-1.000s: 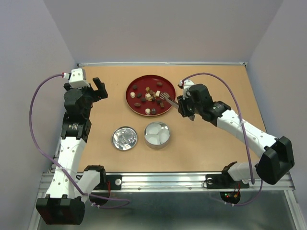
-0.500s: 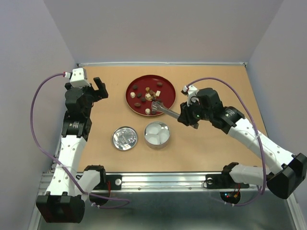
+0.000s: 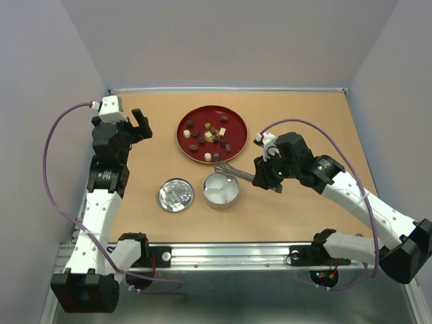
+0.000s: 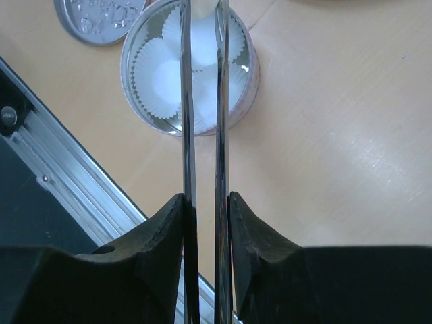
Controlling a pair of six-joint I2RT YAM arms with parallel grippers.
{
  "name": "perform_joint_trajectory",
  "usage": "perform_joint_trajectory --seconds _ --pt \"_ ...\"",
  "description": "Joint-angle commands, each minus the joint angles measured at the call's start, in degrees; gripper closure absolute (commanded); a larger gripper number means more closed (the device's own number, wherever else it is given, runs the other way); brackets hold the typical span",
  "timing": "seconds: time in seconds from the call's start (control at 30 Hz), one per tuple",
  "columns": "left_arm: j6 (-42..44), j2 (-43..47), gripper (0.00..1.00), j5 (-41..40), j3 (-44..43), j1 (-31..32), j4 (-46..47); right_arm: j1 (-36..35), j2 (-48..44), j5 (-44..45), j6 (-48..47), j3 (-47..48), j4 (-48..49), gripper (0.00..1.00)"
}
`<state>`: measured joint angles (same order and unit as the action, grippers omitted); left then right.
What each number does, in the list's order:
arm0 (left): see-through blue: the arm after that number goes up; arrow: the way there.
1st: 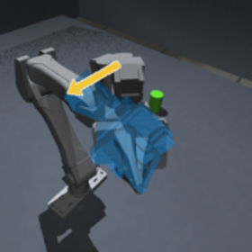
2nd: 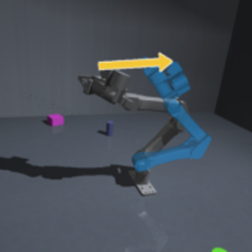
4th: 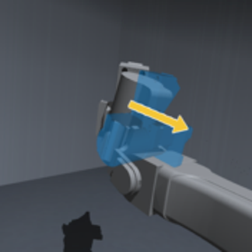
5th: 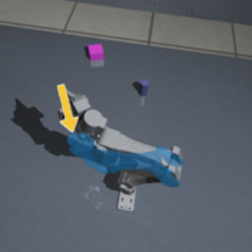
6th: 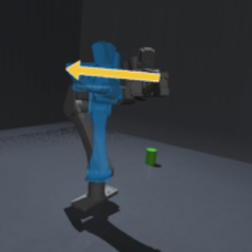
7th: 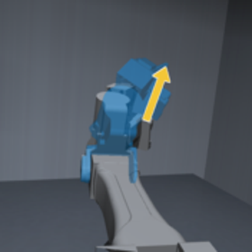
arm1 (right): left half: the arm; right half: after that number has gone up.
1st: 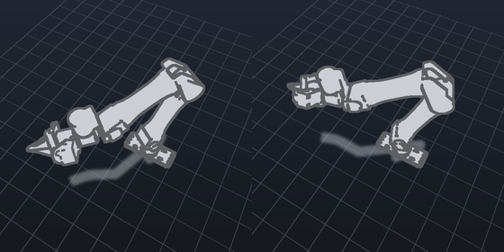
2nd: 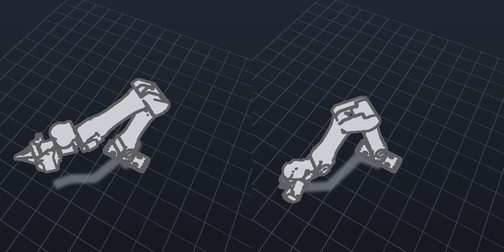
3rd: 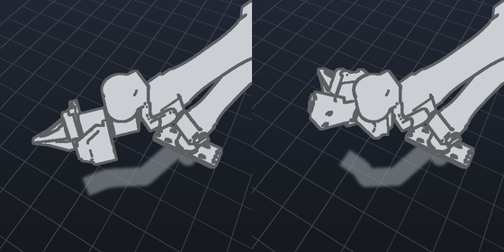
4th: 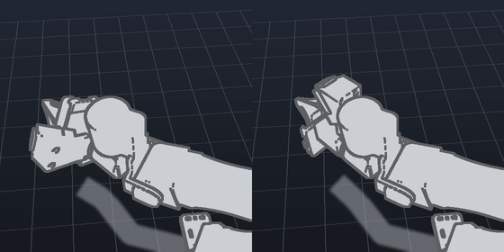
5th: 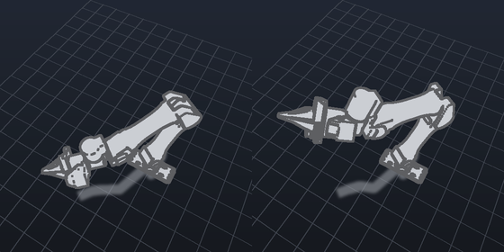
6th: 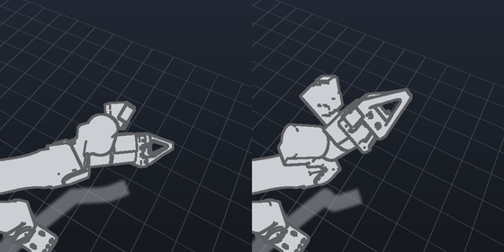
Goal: Pack the chocolate
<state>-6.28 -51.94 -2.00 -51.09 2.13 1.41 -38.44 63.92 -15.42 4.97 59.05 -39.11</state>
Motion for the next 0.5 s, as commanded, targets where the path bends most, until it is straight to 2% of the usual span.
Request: perform_joint_trajectory --seconds 0.0,0.27,0.47 --pt "-0.04 0.35 0.01 -0.46 0.11 -0.37 1.67 -0.76 -1.26 -0.4 0.56 -0.95 0.44 0.8" --pt "-0.04 0.09 0.01 -0.37 -0.06 -0.37 1.49 -0.94 -0.46 -0.05 0.57 -1.3 0.27 0.75" --pt "0.04 0.18 0.01 -0.37 -0.06 -0.37 1.49 -1.12 -0.2 0.13 0.74 -1.3 0.18 0.62"
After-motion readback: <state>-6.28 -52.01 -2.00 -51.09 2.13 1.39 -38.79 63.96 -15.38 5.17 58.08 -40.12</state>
